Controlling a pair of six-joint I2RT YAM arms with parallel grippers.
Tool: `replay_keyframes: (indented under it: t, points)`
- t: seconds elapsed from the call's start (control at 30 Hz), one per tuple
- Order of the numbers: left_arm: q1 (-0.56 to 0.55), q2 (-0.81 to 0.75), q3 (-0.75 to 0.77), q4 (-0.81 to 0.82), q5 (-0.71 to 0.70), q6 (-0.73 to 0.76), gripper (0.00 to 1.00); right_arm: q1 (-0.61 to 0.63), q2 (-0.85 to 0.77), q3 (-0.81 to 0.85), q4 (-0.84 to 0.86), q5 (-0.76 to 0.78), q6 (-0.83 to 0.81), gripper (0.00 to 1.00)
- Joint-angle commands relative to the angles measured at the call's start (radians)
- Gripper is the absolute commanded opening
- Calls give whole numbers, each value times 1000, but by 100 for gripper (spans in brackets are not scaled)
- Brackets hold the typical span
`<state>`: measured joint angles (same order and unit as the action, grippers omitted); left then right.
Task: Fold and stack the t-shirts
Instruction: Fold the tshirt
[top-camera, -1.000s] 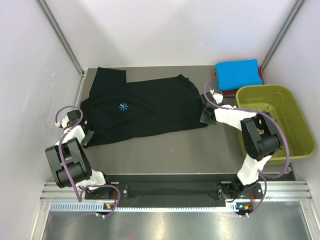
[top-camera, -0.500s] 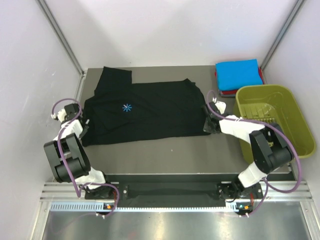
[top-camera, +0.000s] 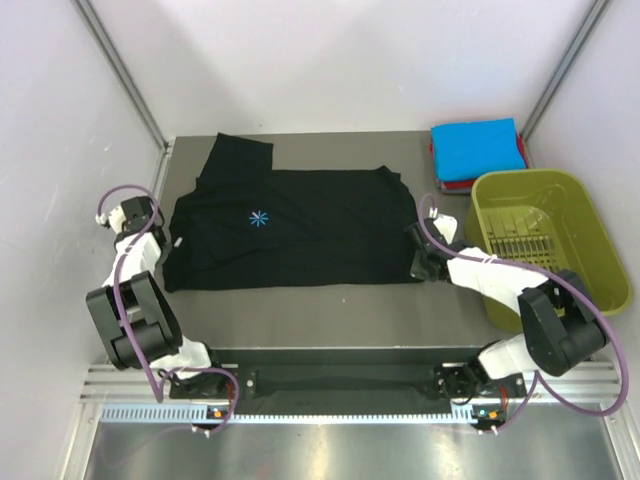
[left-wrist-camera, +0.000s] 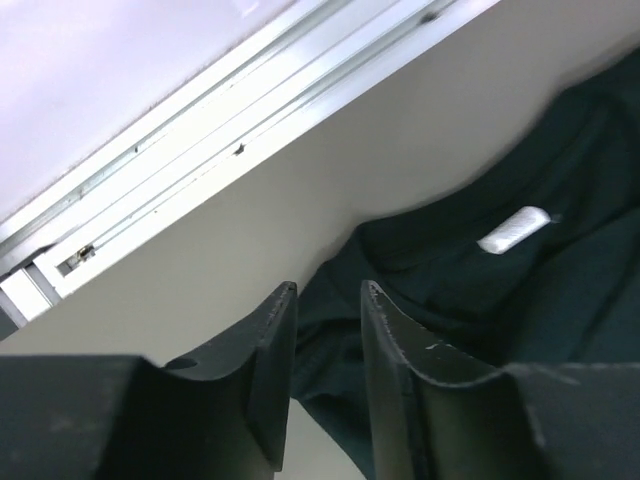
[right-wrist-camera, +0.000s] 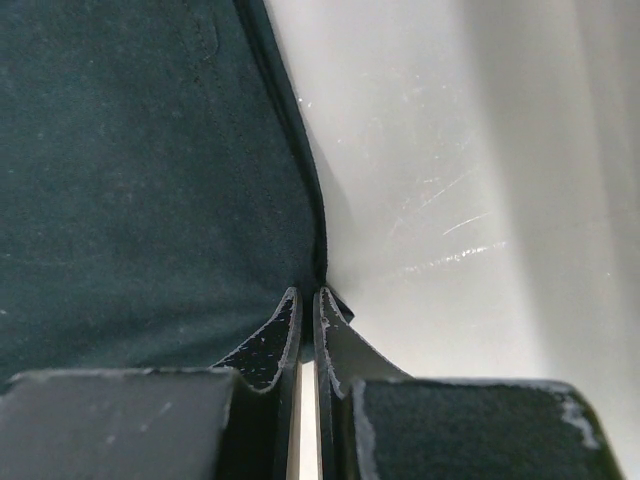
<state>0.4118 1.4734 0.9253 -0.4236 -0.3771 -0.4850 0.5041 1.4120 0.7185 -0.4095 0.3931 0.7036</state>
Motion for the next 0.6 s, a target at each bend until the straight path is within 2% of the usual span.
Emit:
replay_keyframes:
  t: [0.0,0.13,0.2,0.37,0.53,0.57]
  points:
    - [8,-91,21,-60,24,3,39,11,-33,-1,3,20,0,0]
    - [44,-182,-35,-69,46,-6,42,11,-33,-5,23,1,-21,0]
    - [50,-202,-71,-44,105,-15,45,13,-28,-7,24,-2,-33,0]
    - [53,-176,-130,-15,231,-70,49,13,-36,-19,46,-16,-47,0]
    - [51,-125,-197,52,242,-116,50,11,-30,-13,48,-22,-50,0]
    - [51,-114,-198,58,238,-116,47,13,-30,-11,43,-22,-49,0]
